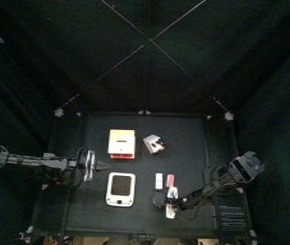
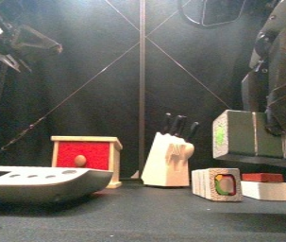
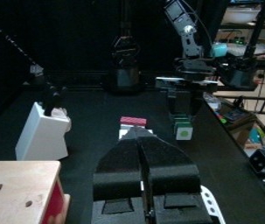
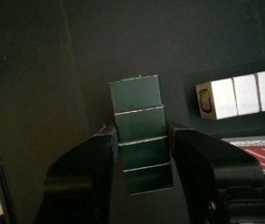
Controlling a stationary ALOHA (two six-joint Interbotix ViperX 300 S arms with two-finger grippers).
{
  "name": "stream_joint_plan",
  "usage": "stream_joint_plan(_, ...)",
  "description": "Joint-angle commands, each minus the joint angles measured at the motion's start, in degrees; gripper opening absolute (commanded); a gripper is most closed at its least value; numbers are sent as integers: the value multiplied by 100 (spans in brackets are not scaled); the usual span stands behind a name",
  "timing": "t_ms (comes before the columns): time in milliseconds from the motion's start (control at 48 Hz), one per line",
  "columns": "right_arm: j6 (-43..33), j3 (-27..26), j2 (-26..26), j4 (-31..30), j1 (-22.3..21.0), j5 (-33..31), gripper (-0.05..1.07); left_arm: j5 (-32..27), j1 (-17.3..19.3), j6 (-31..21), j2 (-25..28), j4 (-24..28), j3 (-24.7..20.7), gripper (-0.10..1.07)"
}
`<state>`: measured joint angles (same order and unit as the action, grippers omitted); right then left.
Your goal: Put green sushi roll on stove to cut
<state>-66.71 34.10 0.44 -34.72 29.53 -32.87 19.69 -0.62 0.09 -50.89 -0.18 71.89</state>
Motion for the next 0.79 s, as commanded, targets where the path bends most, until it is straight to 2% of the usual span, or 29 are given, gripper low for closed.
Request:
stream_joint_plan(0, -9, -211, -229, -9, -70, 0, 54, 53, 9, 9, 18, 18, -79, -2)
stream_joint_plan(250, -26, -624, -220, 114, -413, -79, 54, 62, 9, 9, 18, 9, -70, -2)
stream_joint_plan(500, -62, -1151, -53, 870, -984, -290, 55, 53, 26, 0, 18, -9, -35, -2)
stream_joint_plan(625, -527, -1424, 88, 1090, -1266, -343, 55, 53, 62, 0, 18, -9, -26, -2)
stream_joint_plan(771, -1441, -1582, 237, 940, -1415, -352, 55, 53, 79, 0, 18, -9, 0, -2)
